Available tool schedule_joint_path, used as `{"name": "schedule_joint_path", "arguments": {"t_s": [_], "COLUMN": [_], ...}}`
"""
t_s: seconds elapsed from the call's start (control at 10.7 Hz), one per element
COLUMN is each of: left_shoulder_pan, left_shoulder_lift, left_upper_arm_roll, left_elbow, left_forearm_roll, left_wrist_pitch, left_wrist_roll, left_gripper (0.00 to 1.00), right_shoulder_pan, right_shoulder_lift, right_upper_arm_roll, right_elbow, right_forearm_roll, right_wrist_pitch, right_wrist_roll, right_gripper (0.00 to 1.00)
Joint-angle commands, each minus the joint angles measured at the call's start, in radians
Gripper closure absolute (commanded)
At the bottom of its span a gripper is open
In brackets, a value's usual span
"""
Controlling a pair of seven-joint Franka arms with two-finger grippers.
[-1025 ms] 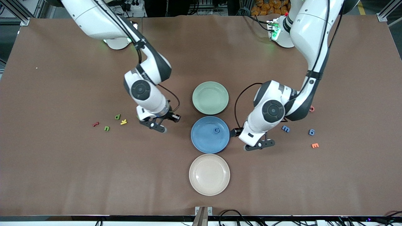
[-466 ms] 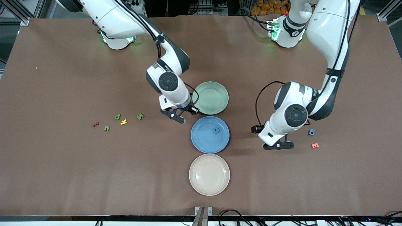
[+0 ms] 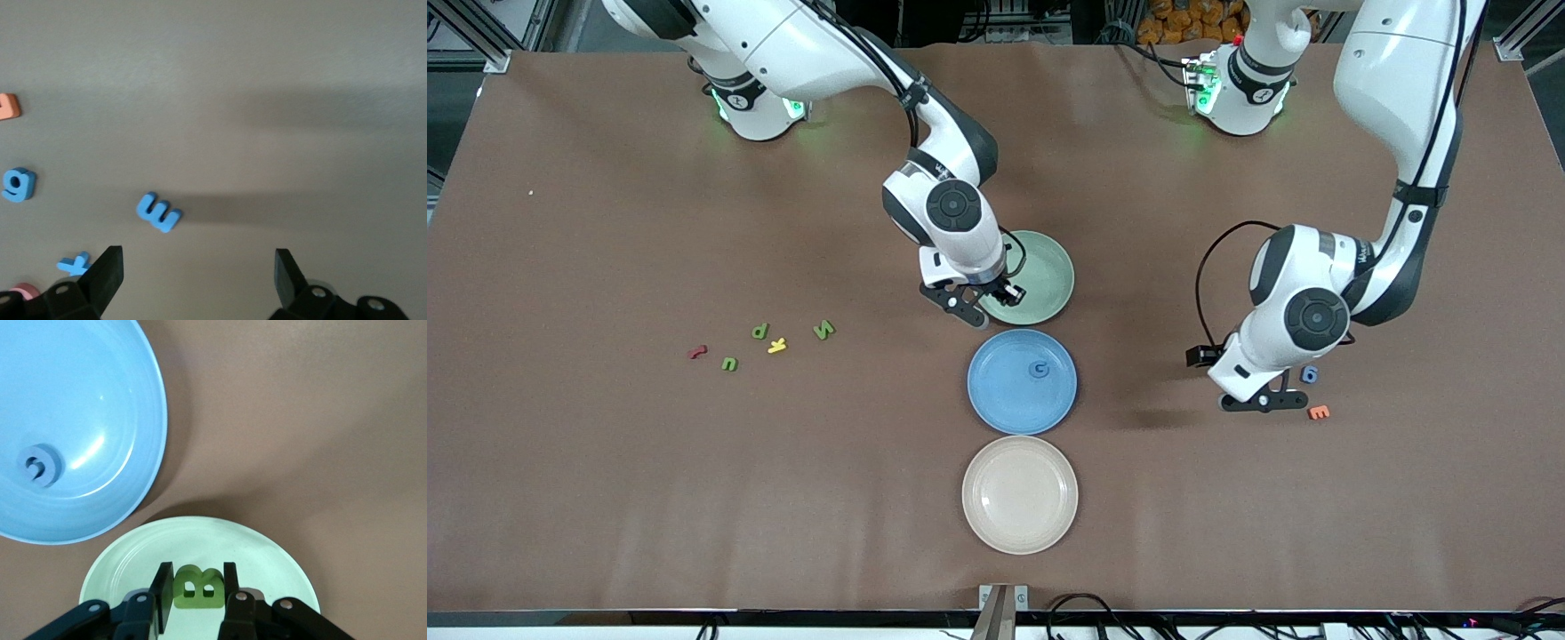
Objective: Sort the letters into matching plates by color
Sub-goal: 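Release G on the blue plate while the right gripper carries B to green plate, then open the right gripper over the green plate while the left gripper returns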
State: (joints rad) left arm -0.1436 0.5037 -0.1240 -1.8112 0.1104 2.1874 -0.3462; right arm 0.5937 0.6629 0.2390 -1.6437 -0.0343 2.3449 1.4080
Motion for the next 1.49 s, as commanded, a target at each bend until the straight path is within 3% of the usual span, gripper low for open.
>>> {"name": "schedule_joint_path", "arguments": {"t_s": [0.0, 0.19, 0.37, 0.65, 0.93, 1.4], "left_shoulder_pan": [0.051, 0.13, 0.163, 0.231, 0.251, 0.24], "left_shoulder_lift": [-0.137, -0.194, -0.214, -0.214, -0.206, -0.157], "left_upper_arm_roll": [-0.006, -0.014, -0.011, -0.011, -0.009, -0.005], "left_elbow": [-0.212, -0.333, -0.381, -0.416, -0.517, -0.522], "left_forearm_roll": [0.029, 0.063, 0.061, 0.061, 0.061, 0.064], "left_wrist_pitch": [0.113, 0.219, 0.235, 0.28, 0.455, 0.46], "left_wrist_roll": [0.062, 0.095, 0.069, 0.061, -0.046, -0.149], "left_gripper": [0.0, 0.0, 0.0, 0.0, 0.0, 0.0], "right_shoulder_pan": [0.009, 0.009, 0.009, 0.005, -0.041, -0.159], "right_shoulder_lift": [0.017, 0.017, 0.018, 0.023, 0.015, -0.014], "right_upper_arm_roll": [0.006, 0.008, 0.008, 0.008, 0.008, 0.051], "right_elbow": [0.03, 0.028, 0.03, 0.03, 0.022, 0.021], "right_forearm_roll": [-0.05, -0.058, -0.056, -0.059, -0.13, -0.128], "right_wrist_pitch": [-0.05, -0.05, -0.05, -0.056, -0.189, -0.263], "right_wrist_roll": [0.086, 0.089, 0.095, 0.101, 0.086, 0.022], "right_gripper": [0.63, 0.33, 0.12, 0.11, 0.11, 0.11]}}
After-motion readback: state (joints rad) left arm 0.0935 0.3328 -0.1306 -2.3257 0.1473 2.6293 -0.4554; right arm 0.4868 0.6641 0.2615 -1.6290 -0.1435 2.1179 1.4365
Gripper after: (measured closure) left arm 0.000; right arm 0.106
